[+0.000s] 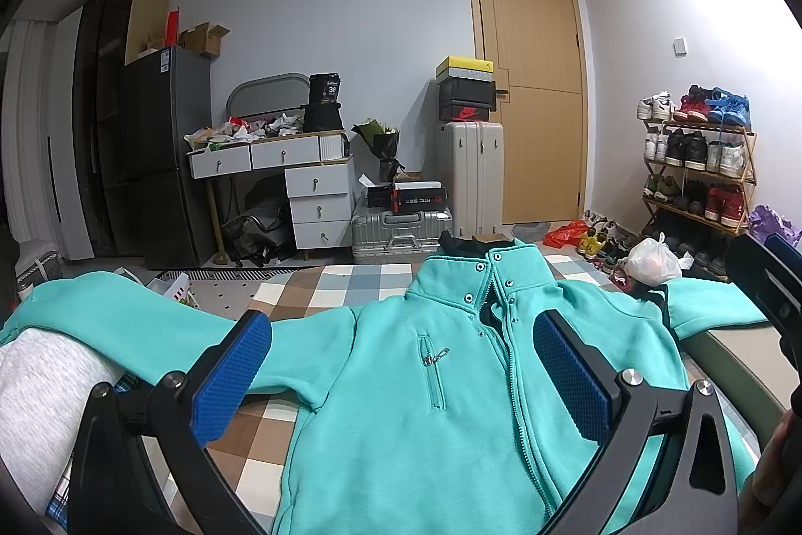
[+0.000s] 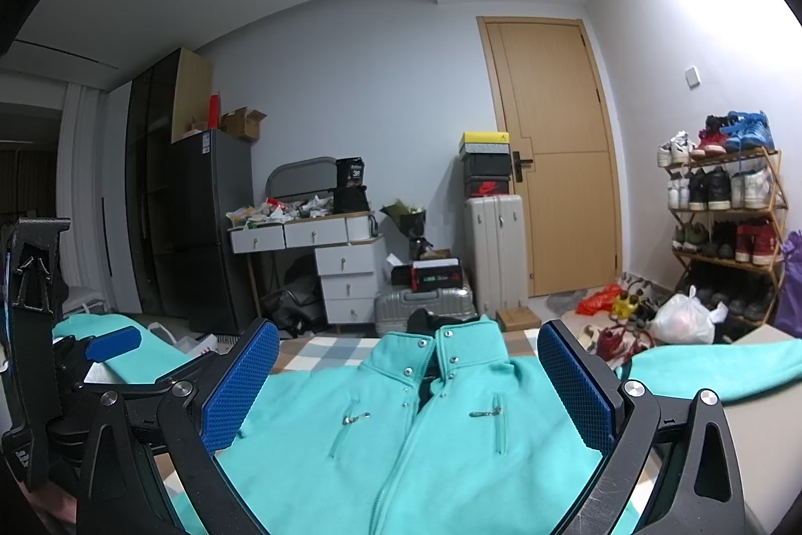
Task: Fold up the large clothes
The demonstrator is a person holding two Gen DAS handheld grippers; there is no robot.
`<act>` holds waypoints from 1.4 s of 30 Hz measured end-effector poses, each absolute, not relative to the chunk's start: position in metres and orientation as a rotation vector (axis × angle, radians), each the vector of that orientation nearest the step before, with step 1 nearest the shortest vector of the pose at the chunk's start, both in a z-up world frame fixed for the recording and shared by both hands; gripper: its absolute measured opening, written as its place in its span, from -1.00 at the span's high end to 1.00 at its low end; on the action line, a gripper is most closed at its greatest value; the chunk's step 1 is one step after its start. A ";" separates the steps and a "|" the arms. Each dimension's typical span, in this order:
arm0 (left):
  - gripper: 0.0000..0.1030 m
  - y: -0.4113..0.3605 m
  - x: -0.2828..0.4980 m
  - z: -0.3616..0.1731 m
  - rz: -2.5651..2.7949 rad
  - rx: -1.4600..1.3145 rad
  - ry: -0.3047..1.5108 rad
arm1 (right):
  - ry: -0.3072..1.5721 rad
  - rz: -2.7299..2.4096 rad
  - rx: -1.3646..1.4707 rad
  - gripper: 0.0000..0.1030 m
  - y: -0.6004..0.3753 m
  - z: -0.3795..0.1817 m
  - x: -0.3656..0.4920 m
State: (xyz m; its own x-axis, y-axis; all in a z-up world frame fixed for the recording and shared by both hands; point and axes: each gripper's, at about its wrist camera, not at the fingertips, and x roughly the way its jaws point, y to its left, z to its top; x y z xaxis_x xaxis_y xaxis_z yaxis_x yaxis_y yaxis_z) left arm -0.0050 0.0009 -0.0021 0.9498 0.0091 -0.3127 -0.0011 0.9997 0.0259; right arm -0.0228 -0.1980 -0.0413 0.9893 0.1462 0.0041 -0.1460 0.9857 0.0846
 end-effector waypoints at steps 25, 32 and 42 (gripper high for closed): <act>-0.98 -0.003 0.000 -0.007 0.000 0.055 0.350 | 0.071 0.175 0.193 -1.00 -0.214 -0.043 -0.013; -0.99 -0.018 0.008 -0.016 -0.039 0.087 0.403 | 0.301 0.021 0.326 -1.00 -0.340 -0.055 0.024; -0.99 -0.040 0.012 -0.030 -0.081 0.186 0.453 | 0.516 -0.449 0.471 -1.00 -0.614 -0.083 0.020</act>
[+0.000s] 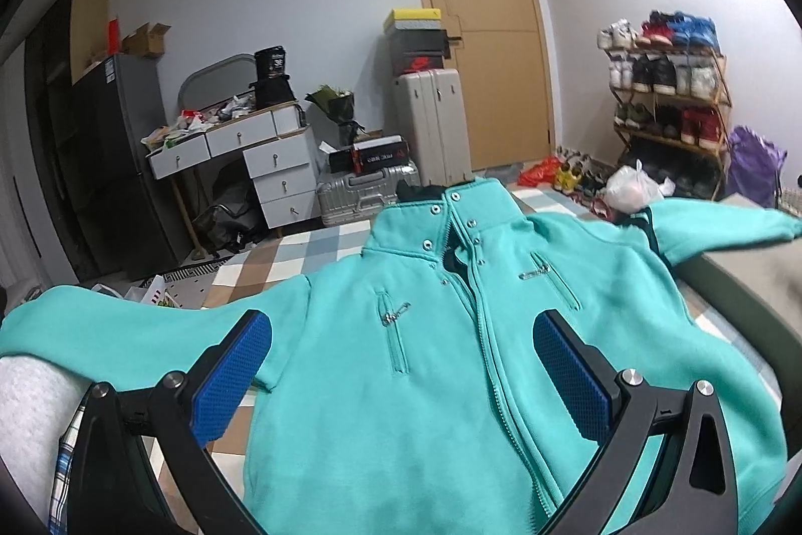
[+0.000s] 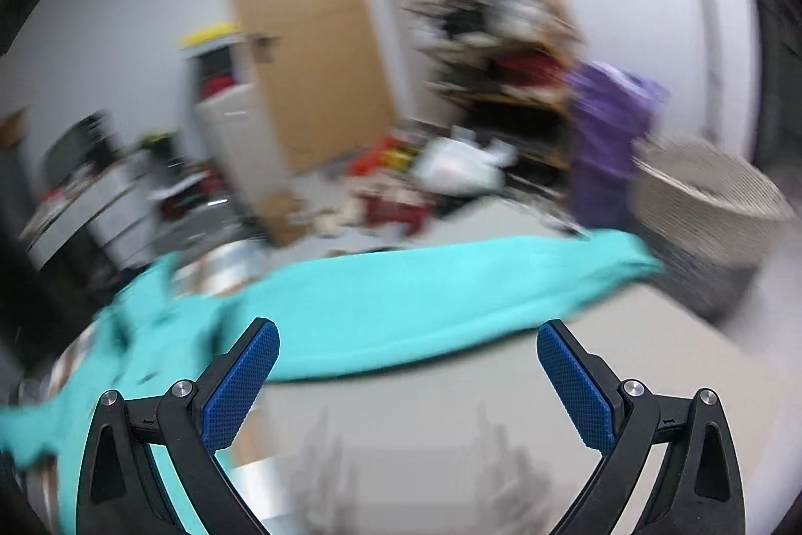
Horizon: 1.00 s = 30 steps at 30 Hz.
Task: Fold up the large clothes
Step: 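Grasp the teal hoodie sleeve cuff with the right gripper and lift it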
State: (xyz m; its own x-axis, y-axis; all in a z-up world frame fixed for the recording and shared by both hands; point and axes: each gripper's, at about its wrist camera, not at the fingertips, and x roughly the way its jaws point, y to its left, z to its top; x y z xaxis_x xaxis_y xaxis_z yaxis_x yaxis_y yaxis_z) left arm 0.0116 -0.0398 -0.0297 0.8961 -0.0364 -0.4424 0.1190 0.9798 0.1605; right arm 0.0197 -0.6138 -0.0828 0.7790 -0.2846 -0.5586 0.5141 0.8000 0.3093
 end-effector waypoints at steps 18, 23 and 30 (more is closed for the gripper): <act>-0.99 -0.056 0.020 -0.044 -0.034 0.271 0.499 | 0.672 -0.620 0.846 0.44 -0.752 -0.149 0.061; -0.99 -0.056 0.021 -0.043 -0.021 0.283 0.491 | 0.646 -0.716 0.641 0.82 -0.741 -0.134 0.076; -0.99 -0.040 0.019 -0.035 0.012 0.256 0.455 | 0.482 -0.814 0.353 0.83 -0.705 -0.034 0.097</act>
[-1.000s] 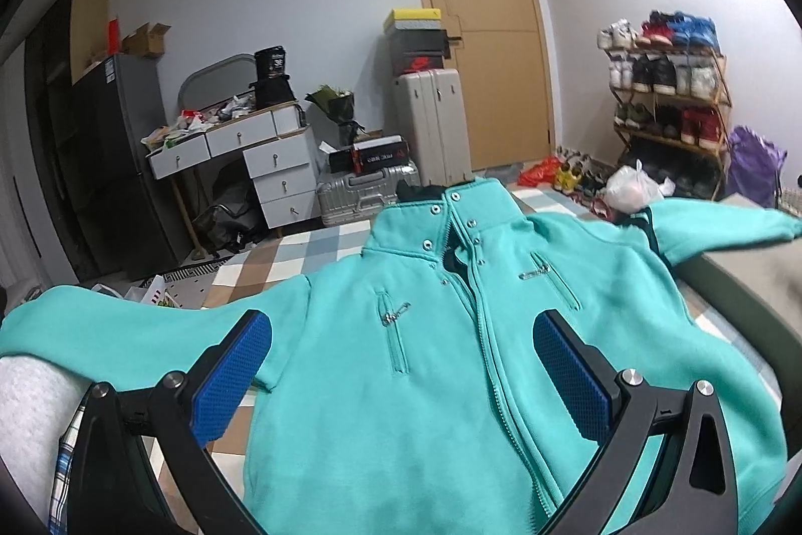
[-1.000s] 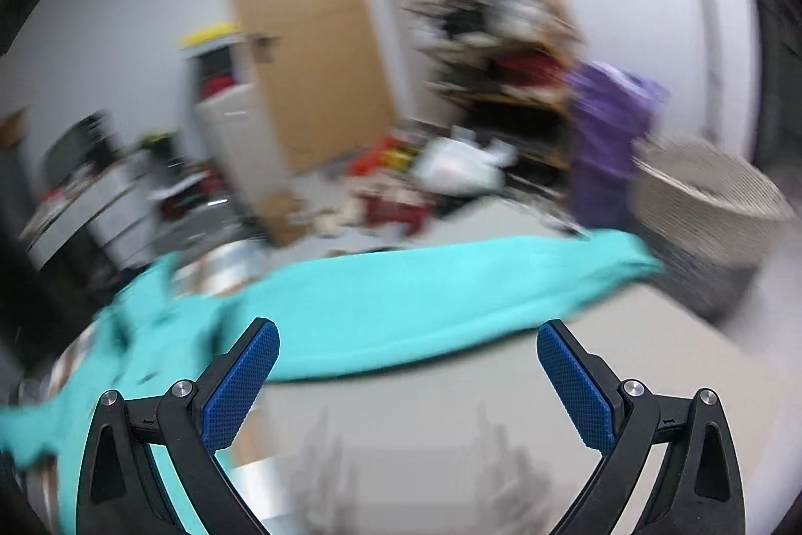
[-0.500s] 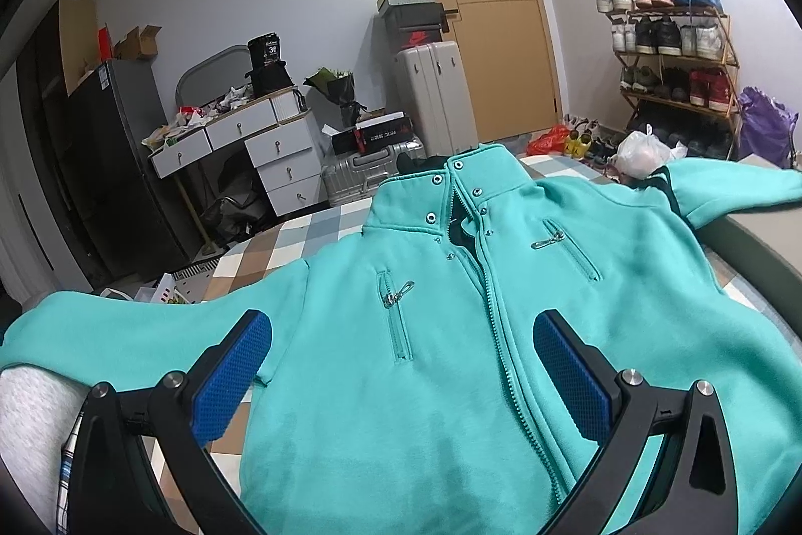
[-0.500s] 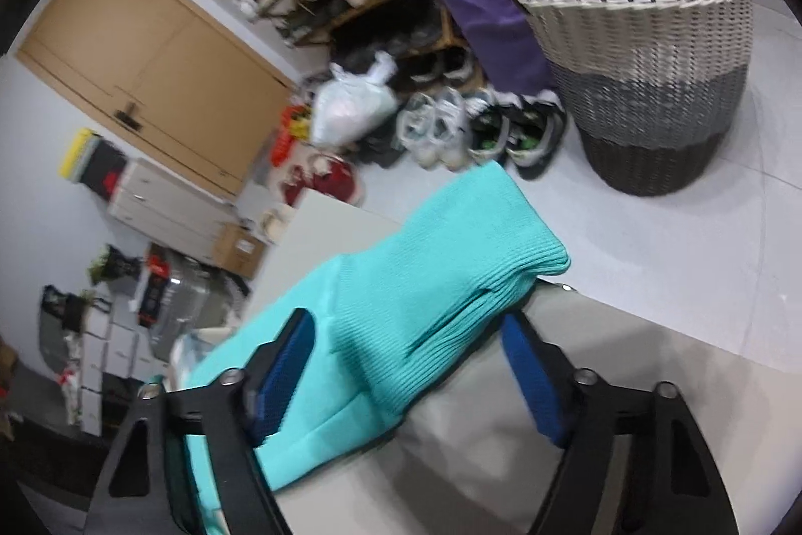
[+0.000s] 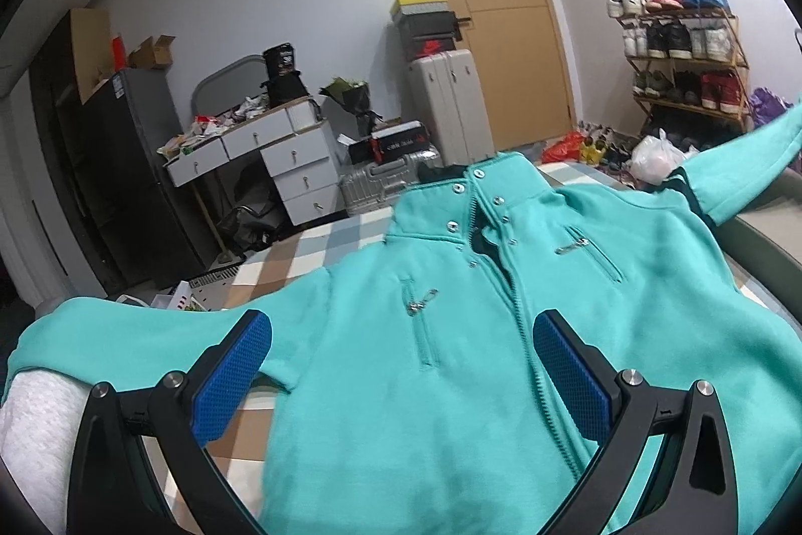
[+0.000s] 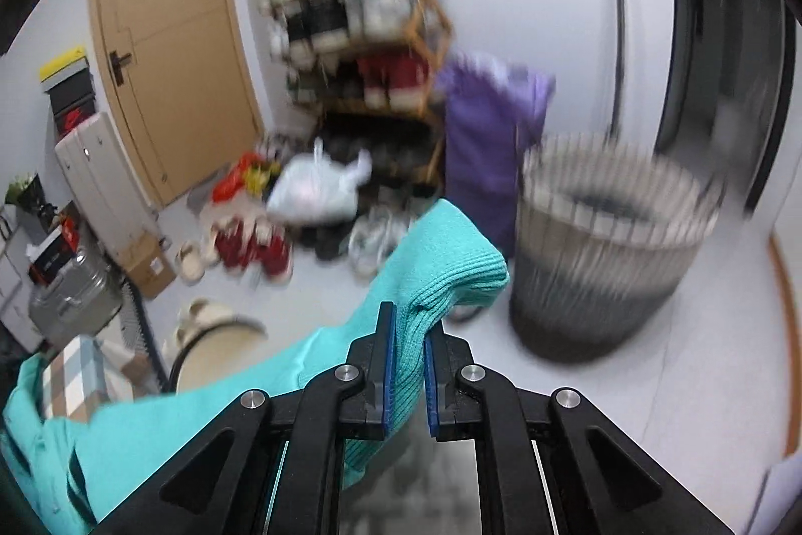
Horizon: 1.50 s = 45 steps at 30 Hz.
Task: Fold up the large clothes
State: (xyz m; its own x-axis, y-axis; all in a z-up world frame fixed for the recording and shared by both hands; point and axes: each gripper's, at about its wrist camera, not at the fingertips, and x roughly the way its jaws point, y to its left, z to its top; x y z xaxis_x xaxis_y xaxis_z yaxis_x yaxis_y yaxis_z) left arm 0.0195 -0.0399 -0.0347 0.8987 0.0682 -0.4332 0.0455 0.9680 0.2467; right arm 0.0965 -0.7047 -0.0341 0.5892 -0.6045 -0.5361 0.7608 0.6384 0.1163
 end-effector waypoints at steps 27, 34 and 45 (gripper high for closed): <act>-0.98 0.116 0.003 -0.004 0.281 -0.122 0.326 | 0.687 0.377 0.157 0.82 -0.025 -0.084 0.292; -0.98 0.107 0.000 -0.003 0.238 -0.093 0.301 | 0.906 0.472 0.011 0.53 0.036 -0.171 0.306; -0.98 0.121 0.001 -0.008 0.267 -0.115 0.328 | 0.727 0.113 -0.077 -0.63 -0.167 -0.103 0.299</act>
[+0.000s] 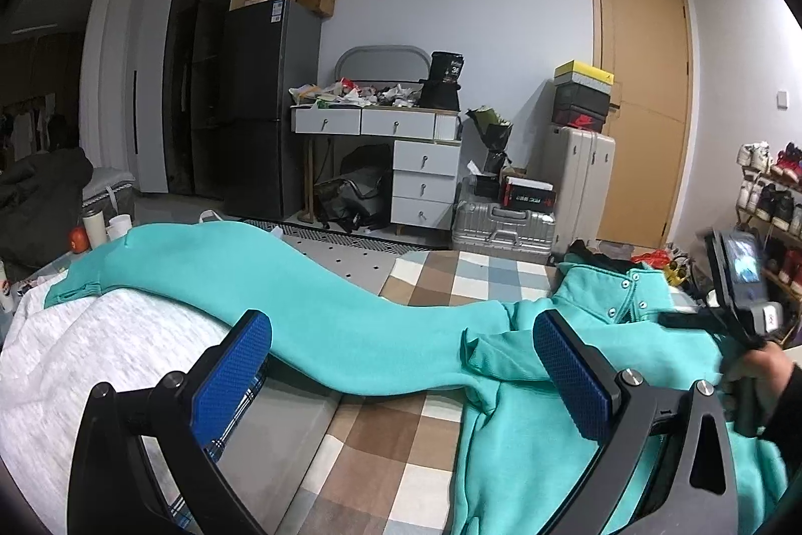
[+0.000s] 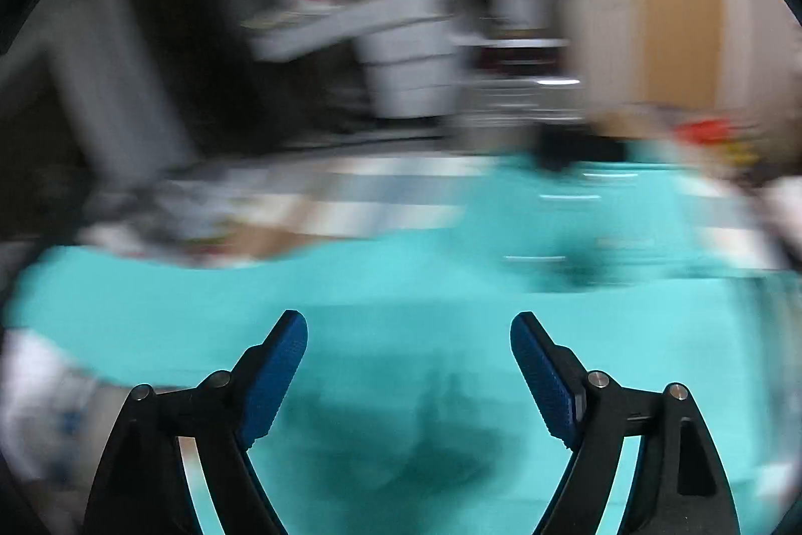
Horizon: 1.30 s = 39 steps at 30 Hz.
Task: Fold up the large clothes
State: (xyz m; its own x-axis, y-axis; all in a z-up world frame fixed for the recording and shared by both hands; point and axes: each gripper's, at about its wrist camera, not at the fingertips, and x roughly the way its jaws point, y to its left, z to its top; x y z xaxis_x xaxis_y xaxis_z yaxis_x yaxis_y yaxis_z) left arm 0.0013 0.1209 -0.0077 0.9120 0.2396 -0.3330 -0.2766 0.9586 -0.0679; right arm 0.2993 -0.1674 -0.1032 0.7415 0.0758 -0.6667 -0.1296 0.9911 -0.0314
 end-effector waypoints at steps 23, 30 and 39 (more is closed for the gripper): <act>-0.98 0.215 -0.009 0.026 0.306 -0.287 0.502 | 0.043 0.278 -0.107 -1.00 -0.174 0.003 0.034; -0.98 0.332 -0.043 0.025 0.375 -0.652 0.592 | 0.091 0.360 -0.106 -1.00 -0.111 -0.057 0.026; -0.98 0.383 -0.038 -0.026 0.194 -1.089 0.652 | 0.335 0.456 0.037 -1.00 -0.130 -0.089 0.054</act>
State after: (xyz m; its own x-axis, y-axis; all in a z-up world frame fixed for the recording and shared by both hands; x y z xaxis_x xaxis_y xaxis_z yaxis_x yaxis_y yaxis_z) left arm -0.0383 0.3827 -0.0257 0.7989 -0.1635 -0.5788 -0.4536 0.4681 -0.7584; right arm 0.0544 -0.1296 -0.0891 0.8441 0.4379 -0.3095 -0.4257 0.8982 0.1097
